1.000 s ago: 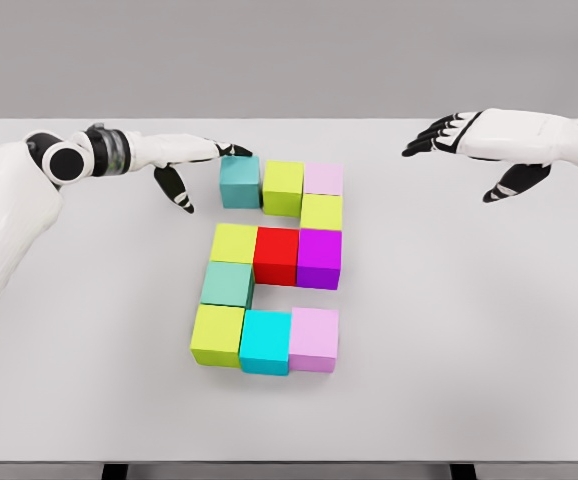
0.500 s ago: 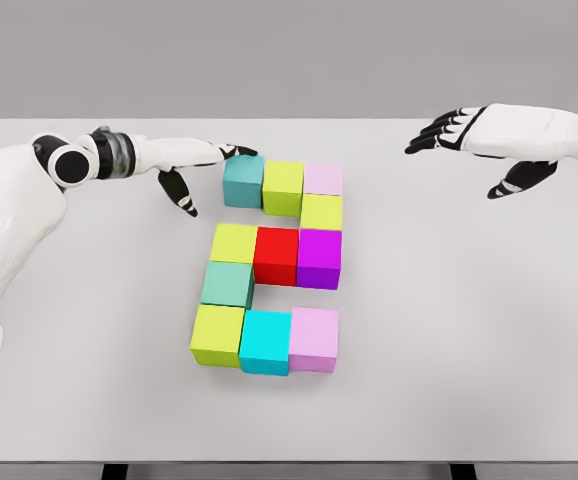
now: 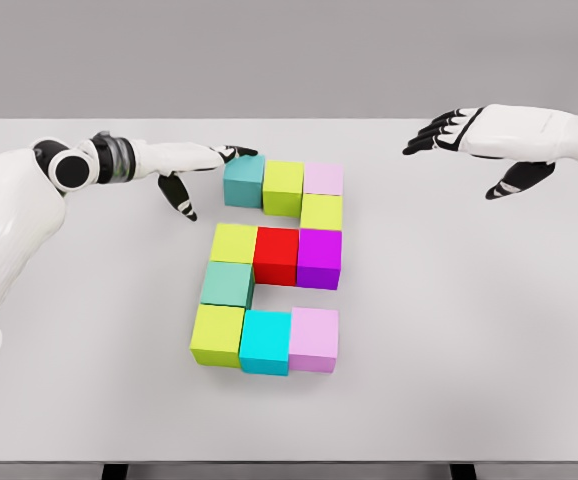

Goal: Assemble the squares on the desktop into the number 2

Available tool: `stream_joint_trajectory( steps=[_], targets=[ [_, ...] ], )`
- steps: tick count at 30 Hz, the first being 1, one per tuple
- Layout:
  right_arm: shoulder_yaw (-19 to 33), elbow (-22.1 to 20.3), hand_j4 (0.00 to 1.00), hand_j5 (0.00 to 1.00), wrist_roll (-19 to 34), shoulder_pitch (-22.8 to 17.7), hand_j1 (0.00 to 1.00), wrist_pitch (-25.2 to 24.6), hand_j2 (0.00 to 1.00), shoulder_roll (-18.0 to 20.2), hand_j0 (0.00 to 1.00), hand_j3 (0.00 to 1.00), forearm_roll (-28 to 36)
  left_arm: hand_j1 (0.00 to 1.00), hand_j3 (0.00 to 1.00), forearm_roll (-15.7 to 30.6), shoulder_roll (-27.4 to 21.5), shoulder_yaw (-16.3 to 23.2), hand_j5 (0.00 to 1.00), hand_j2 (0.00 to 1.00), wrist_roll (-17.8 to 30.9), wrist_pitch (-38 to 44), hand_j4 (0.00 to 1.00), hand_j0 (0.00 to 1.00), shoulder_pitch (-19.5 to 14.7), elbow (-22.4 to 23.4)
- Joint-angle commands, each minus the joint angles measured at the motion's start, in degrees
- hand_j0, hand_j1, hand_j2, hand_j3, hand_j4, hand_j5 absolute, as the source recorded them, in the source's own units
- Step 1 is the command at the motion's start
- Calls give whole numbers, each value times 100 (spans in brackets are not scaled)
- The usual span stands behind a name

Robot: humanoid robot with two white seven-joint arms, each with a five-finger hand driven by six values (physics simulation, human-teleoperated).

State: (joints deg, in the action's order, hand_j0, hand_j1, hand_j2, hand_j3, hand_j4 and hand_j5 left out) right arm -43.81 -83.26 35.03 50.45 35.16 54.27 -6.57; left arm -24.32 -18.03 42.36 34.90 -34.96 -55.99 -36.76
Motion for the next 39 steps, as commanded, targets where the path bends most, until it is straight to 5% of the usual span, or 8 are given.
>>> stream_joint_trajectory(
  steps=[1,33,36,39],
  targets=[
    [4,-6,100,100,-3,0,100,-16,100,5,100,100,33,100,100,6,-7,35,100,100,10,-4,100,100,0,-129],
    [4,-50,100,100,-3,9,100,-16,100,5,100,100,33,100,100,59,-51,-70,100,100,10,-4,100,100,-141,-120],
    [4,-50,100,100,-3,9,100,-16,100,5,100,100,33,100,100,700,-472,-18,100,100,10,-4,100,100,-246,-226],
    [4,-50,100,100,-3,9,100,-16,100,-4,100,100,33,100,100,1455,-1132,9,100,100,10,-4,100,100,-193,-840]
  ],
)
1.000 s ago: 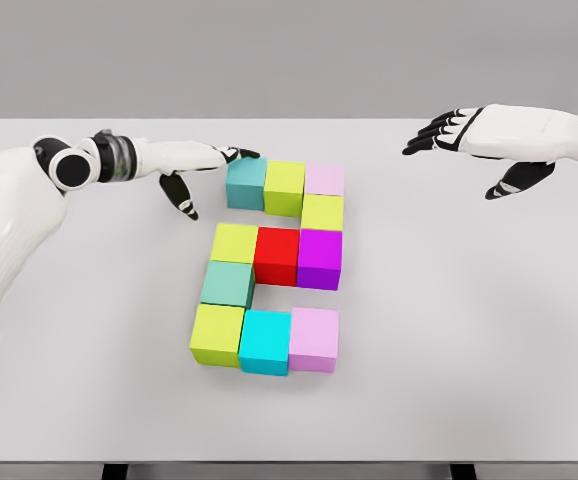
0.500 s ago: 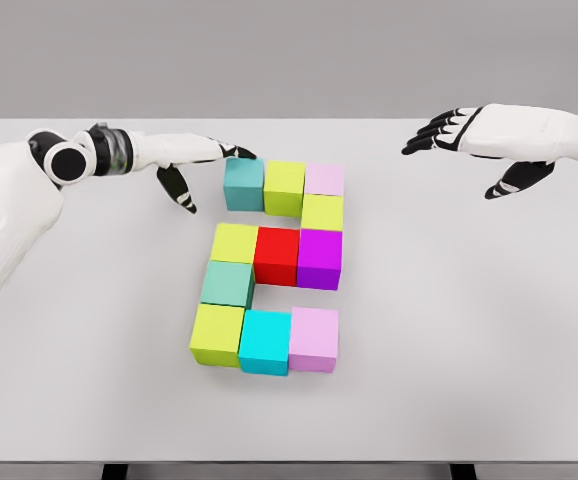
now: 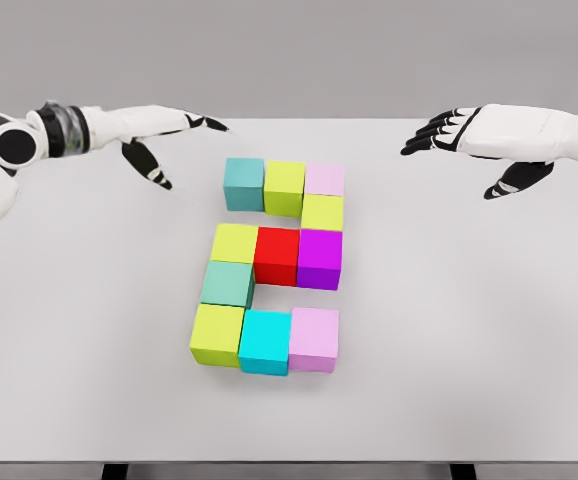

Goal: Assemble the squares on the desktop into the number 2

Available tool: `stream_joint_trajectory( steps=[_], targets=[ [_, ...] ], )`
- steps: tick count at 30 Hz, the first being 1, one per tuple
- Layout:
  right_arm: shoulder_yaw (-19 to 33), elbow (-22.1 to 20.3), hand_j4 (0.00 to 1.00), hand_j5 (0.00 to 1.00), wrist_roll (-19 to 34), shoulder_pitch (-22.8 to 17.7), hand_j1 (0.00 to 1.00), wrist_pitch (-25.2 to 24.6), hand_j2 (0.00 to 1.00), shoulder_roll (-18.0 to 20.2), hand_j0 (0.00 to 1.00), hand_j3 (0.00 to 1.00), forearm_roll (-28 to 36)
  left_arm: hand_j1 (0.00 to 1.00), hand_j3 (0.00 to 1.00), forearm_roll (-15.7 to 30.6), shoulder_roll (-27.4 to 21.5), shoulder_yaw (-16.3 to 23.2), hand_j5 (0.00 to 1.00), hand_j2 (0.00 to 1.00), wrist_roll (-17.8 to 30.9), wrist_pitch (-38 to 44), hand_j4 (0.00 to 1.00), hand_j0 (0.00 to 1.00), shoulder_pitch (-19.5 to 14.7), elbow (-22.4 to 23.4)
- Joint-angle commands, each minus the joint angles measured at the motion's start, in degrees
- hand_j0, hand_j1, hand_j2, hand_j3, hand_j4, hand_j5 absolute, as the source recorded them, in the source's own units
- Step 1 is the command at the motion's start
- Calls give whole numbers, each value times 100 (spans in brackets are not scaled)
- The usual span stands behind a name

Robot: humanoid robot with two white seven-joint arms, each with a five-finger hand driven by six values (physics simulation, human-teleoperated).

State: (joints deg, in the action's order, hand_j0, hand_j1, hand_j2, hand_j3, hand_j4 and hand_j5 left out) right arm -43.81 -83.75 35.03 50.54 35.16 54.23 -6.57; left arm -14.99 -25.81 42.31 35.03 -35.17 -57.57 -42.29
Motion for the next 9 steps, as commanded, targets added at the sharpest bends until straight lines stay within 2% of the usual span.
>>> stream_joint_trajectory(
  steps=[1,3,5,9],
  targets=[
    [4,-1,100,100,-3,0,100,-16,100,0,100,100,33,100,100,734,-713,40,100,100,-3,17,100,100,140,-673],
    [4,-1,100,100,-3,9,100,-16,100,9,100,100,33,100,100,1139,-1399,32,100,100,-3,17,100,100,624,-1219],
    [4,-1,100,100,-3,9,100,-16,100,0,100,100,33,100,100,1148,-1646,31,100,100,-3,17,100,100,905,-1378],
    [4,-89,100,100,-3,9,100,-16,100,18,100,100,33,100,100,1262,-2042,-4,100,100,-3,17,100,100,1099,-1448]
  ],
)
